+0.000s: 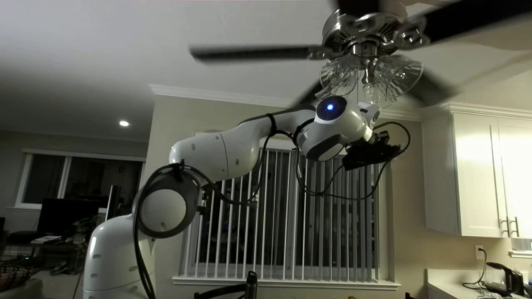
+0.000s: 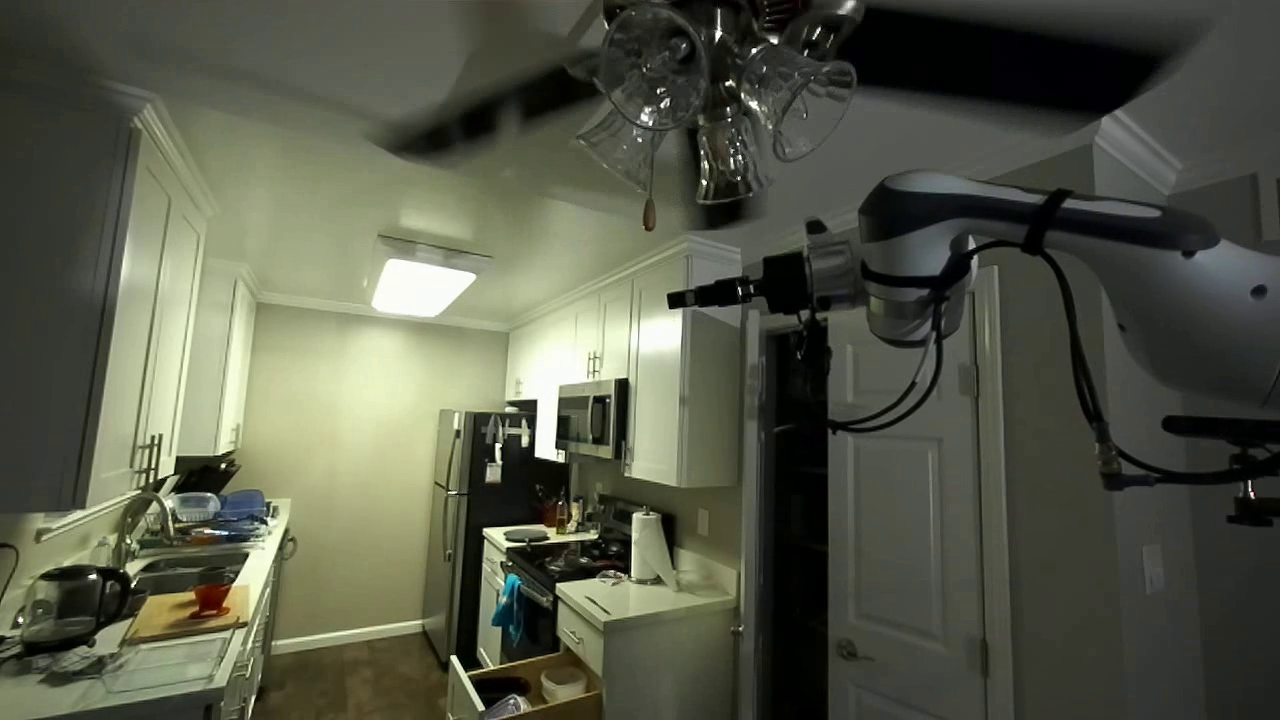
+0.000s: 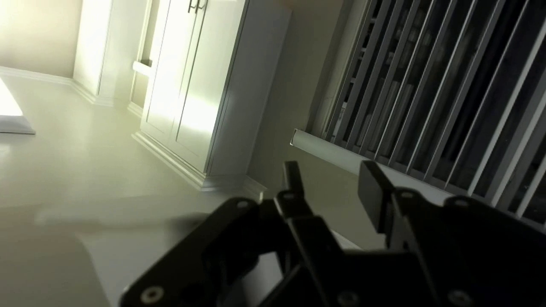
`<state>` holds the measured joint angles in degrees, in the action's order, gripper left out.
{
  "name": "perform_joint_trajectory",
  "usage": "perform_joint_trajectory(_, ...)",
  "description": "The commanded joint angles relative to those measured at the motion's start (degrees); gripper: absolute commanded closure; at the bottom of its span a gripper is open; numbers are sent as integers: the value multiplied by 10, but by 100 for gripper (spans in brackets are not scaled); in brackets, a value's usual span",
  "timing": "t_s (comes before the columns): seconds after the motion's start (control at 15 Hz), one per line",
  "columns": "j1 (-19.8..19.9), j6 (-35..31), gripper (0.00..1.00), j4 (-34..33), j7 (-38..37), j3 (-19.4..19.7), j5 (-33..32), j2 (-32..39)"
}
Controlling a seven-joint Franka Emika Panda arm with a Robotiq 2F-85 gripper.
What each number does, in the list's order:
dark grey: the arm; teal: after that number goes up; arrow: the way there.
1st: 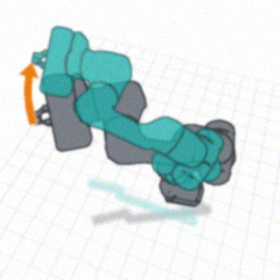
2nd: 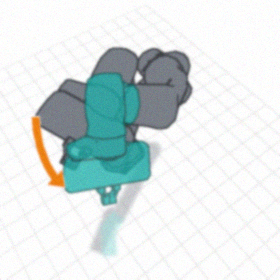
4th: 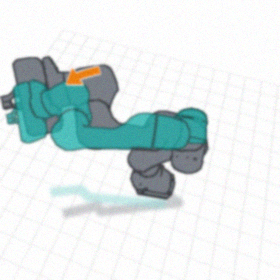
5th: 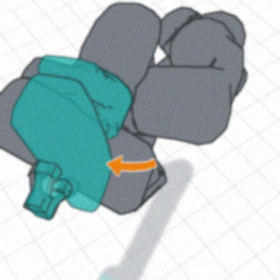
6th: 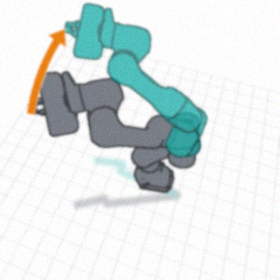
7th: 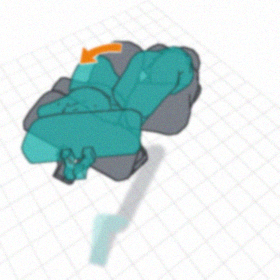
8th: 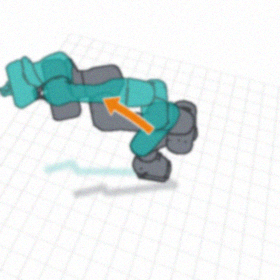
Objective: Pull the longer cord of the ceiling lamp
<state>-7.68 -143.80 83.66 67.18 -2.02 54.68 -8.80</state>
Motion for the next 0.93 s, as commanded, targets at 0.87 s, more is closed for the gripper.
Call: perform_joint_trajectory(0.87, 1, 4, 0, 59, 0, 16, -5, -3)
